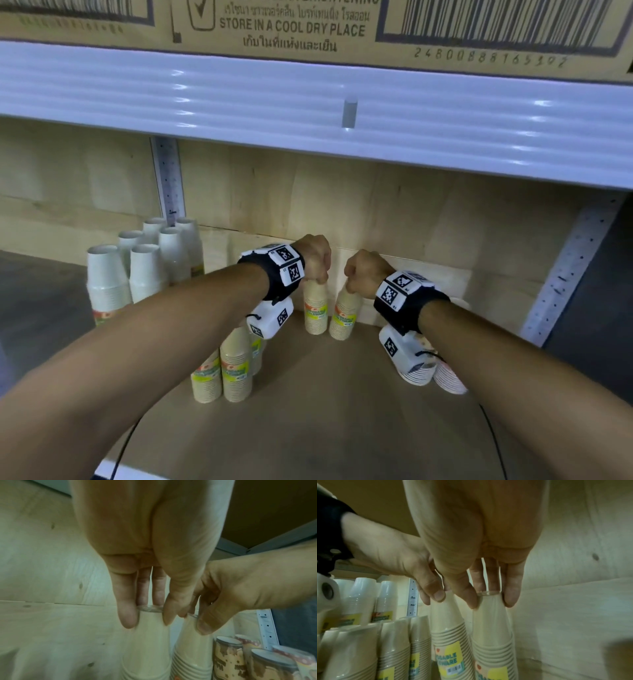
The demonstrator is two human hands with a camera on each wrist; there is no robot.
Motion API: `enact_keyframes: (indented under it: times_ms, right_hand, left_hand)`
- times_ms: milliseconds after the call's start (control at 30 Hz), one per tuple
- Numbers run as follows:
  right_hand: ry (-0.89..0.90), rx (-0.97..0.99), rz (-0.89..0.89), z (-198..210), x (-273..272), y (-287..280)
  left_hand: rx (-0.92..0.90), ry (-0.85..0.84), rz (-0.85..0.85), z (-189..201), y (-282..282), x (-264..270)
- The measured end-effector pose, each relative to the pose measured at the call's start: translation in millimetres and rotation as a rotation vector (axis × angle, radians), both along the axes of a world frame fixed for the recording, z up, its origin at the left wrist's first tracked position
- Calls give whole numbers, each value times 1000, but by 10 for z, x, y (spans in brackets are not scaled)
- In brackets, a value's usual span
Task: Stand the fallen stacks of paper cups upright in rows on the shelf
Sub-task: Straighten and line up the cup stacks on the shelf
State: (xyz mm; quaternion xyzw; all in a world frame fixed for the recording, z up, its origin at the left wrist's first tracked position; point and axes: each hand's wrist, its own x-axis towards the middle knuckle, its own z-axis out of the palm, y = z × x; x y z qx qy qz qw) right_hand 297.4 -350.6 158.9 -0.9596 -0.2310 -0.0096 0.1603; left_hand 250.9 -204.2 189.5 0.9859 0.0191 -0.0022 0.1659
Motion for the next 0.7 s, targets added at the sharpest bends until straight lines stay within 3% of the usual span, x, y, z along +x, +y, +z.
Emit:
enact_keyframes:
  times_ms: [400,700]
  right_hand:
    - [6,10,-24,-283,477,138]
    - [16,50,-24,-359,632,205]
  left_hand:
    - [94,-110,24,-337,-84,482]
    - [121,-64,0,-405,-91,680]
